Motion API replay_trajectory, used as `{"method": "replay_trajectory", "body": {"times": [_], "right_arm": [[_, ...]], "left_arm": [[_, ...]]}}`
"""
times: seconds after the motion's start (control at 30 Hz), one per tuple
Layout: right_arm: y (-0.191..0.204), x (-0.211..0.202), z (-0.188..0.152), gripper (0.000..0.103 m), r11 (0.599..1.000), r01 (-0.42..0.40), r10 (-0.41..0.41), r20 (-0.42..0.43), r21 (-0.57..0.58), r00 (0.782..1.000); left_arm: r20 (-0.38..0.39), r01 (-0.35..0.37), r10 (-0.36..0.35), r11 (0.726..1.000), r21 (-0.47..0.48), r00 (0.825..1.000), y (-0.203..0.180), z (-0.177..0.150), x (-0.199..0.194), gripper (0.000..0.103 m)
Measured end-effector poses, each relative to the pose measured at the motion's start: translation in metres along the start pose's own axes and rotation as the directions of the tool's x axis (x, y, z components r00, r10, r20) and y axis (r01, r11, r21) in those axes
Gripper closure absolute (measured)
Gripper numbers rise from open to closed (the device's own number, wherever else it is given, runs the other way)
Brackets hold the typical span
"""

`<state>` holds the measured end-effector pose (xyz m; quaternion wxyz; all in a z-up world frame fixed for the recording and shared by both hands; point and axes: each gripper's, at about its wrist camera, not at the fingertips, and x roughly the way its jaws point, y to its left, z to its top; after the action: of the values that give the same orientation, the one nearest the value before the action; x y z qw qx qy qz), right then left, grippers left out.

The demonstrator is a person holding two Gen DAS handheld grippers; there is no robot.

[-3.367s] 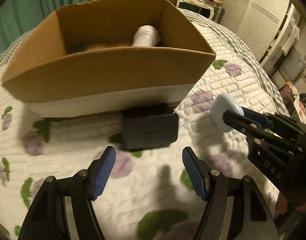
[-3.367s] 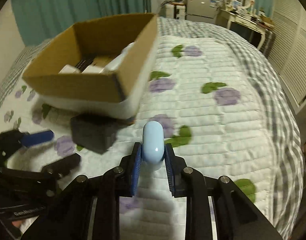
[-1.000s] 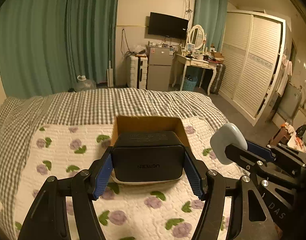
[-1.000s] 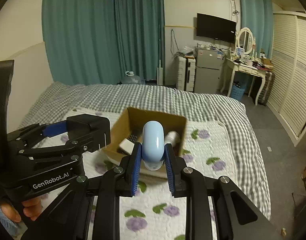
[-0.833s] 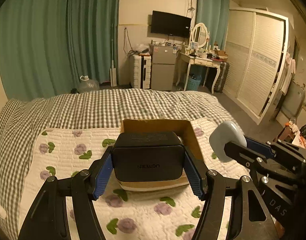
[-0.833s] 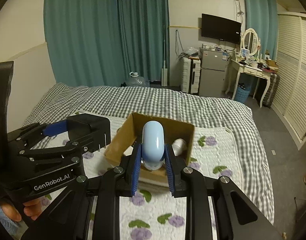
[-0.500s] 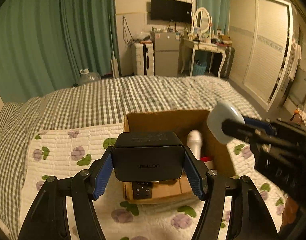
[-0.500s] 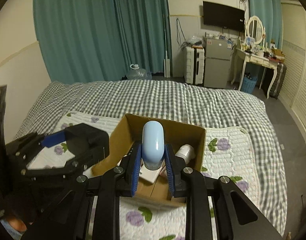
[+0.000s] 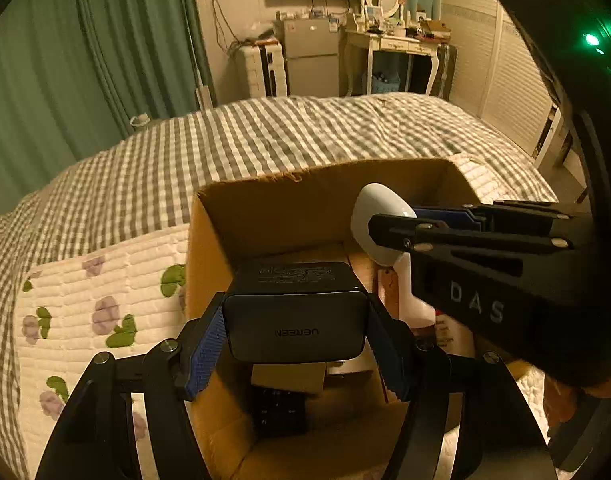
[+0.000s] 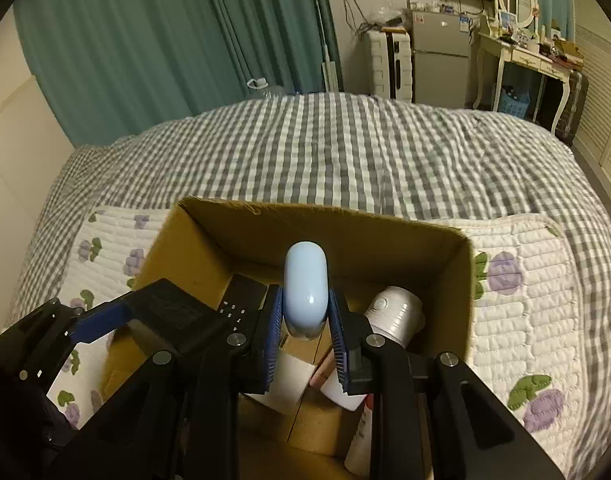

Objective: Organize rigid objects

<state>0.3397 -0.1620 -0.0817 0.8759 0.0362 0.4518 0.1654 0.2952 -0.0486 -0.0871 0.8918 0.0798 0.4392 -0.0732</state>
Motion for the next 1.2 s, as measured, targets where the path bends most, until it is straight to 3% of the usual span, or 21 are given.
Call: {"method": "replay_trajectory", "body": {"times": [0.27, 0.43, 0.5, 0.57, 0.7, 0.87, 1.03, 1.2], "right_arm": [[-0.012, 0.018, -0.004, 0.080, 0.999, 0.024, -0.023, -0.037, 0.029, 0.999], [-0.019, 0.017, -0.014, 0.078, 0.997, 0.036, -0.033, -0.046, 0.073, 0.998], [-0.018, 0.009, -0.017, 0.071, 0.997, 0.029, -0.026, -0.036, 0.070, 0.999], [-0.015, -0.003, -0.016, 0.052, 0.997, 0.055, -0.054, -0.018, 0.063, 0.998], [-0.016, -0.037, -0.010, 0.048, 0.995, 0.066, -0.069, 0.032, 0.078, 0.997], [-0.016, -0.095, -0.001, 0.042, 0.992, 0.097, -0.105, 0.100, 0.083, 0.989], [-0.014, -0.160, 0.000, 0.041, 0.988, 0.117, -0.132, 0.166, 0.100, 0.977], [-0.006, -0.232, -0.001, 0.036, 0.983, 0.161, -0.177, 0.241, 0.084, 0.954]], "left_arm": [[-0.074, -0.010, 0.012, 1.000, 0.018, 0.997, -0.004, -0.003, 0.026, 0.035], [-0.063, -0.026, 0.028, 0.999, 0.026, 0.998, -0.008, -0.007, 0.025, 0.035], [-0.072, -0.022, 0.024, 1.000, 0.021, 0.997, -0.010, -0.008, 0.023, 0.034], [-0.095, -0.011, 0.012, 1.000, 0.011, 0.995, -0.009, -0.007, 0.022, 0.033], [-0.145, -0.015, 0.014, 1.000, -0.008, 0.989, -0.009, -0.006, 0.008, 0.033], [0.034, -0.032, 0.032, 0.999, 0.004, 0.999, -0.015, 0.018, -0.056, 0.033], [0.083, -0.048, 0.046, 0.999, 0.011, 0.995, -0.022, 0.037, -0.109, 0.033], [0.184, -0.060, 0.059, 0.998, 0.001, 0.981, -0.022, 0.041, -0.181, 0.032]]}}
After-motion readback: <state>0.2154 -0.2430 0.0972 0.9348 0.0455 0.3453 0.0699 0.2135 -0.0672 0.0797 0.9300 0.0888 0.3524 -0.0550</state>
